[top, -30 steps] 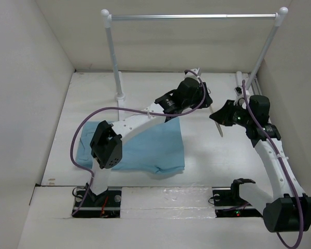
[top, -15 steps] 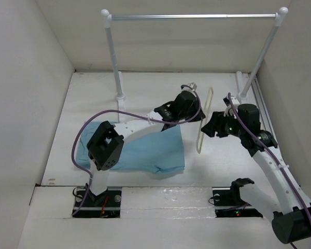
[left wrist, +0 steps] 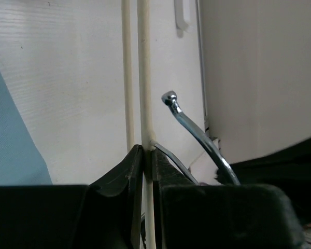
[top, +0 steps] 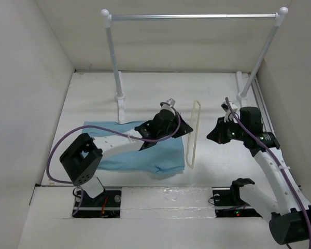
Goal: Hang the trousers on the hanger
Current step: Pick up the hanger from the clothesline, then place the trousers on the hanger.
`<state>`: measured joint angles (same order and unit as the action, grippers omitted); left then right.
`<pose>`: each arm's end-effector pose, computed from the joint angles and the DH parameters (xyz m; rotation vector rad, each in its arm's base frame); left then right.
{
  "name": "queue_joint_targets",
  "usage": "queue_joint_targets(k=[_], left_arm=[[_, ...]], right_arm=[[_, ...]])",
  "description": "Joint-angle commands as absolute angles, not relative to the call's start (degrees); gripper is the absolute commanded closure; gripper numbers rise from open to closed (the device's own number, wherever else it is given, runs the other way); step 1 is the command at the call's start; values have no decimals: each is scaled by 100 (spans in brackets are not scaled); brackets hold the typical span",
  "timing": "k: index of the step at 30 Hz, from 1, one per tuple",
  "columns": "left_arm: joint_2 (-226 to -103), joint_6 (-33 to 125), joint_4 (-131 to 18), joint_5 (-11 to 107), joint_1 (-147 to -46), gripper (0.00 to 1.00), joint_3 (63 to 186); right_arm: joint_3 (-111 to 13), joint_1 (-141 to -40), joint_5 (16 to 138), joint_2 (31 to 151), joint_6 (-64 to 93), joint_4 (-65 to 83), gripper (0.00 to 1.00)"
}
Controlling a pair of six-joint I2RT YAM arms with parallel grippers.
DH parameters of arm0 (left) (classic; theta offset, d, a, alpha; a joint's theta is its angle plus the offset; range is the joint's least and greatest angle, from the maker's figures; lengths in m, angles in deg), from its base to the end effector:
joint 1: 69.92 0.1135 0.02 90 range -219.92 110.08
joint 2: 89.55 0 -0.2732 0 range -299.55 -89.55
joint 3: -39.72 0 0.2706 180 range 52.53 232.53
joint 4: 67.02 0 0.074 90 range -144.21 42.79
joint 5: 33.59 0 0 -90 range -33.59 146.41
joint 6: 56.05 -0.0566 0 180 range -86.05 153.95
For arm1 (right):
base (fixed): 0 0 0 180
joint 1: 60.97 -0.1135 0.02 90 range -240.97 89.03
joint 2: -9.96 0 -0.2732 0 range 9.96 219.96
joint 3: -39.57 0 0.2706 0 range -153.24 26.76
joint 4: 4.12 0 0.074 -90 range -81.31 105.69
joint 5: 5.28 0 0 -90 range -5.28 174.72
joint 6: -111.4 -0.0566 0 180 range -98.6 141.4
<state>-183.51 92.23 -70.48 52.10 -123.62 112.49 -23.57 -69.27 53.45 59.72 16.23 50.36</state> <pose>0.2425 -0.3373 0.2485 -0.0267 2.1382 -1.3388 0.1927 0.0578 0.3042 -0.3480 2.2436 0.7461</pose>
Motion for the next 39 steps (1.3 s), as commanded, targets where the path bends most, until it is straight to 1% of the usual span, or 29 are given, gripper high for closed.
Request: queue_joint_targets(k=[1,3,4,8,15,17,19,20,22,24,26,29,34,38,39], left_arm=[[-17912,9670,-8012,5579,-12415,100,10712],[-17981,9705,-8188,5825,-12415,100,10284],[-17982,9705,-8294,5843,-12415,100,10280],[-18096,10012,-8813,5755,-12468,100,9763],[-18254,10013,-8691,6168,-12520,100,9534],[-18350,10065,-8708,6335,-12521,100,9420],[-18368,10092,-8734,6379,-12521,100,9384],[-18386,10101,-8752,6388,-12521,100,9358],[-18439,10101,-8770,6441,-12521,100,9349],[-18509,10101,-8770,6485,-12521,100,9331],[-18561,10118,-8779,6476,-12521,100,9296],[-18623,10180,-8822,6441,-12521,100,9261],[-18746,10180,-8779,6406,-12521,100,9278],[-18825,10215,-8787,6415,-12521,100,9270],[-18843,10224,-8787,6423,-12521,100,9278]], right_arm=[[-1914,-7081,4842,6225,1561,4187,100],[-1615,-7309,4859,6470,1254,3555,100],[-1570,-7397,4851,6472,1252,3359,100],[-1578,-7863,5079,7129,1042,2698,100],[-1517,-8531,5668,8044,760,1925,99],[-1464,-8741,5973,8535,681,1530,98],[-1464,-8743,6098,8782,681,1468,97],[-1473,-8804,6159,8914,655,1415,94],[-1490,-8857,6266,9229,645,1248,93],[-1621,-8996,6335,9389,646,1256,89],[-1727,-9103,6555,9556,707,1282,78],[-1895,-9191,6880,9714,725,1432,71],[-1869,-9366,7178,9750,689,1546,64],[-1746,-9472,7390,9627,681,1633,55],[-1719,-9472,7391,9636,672,1643,55]])
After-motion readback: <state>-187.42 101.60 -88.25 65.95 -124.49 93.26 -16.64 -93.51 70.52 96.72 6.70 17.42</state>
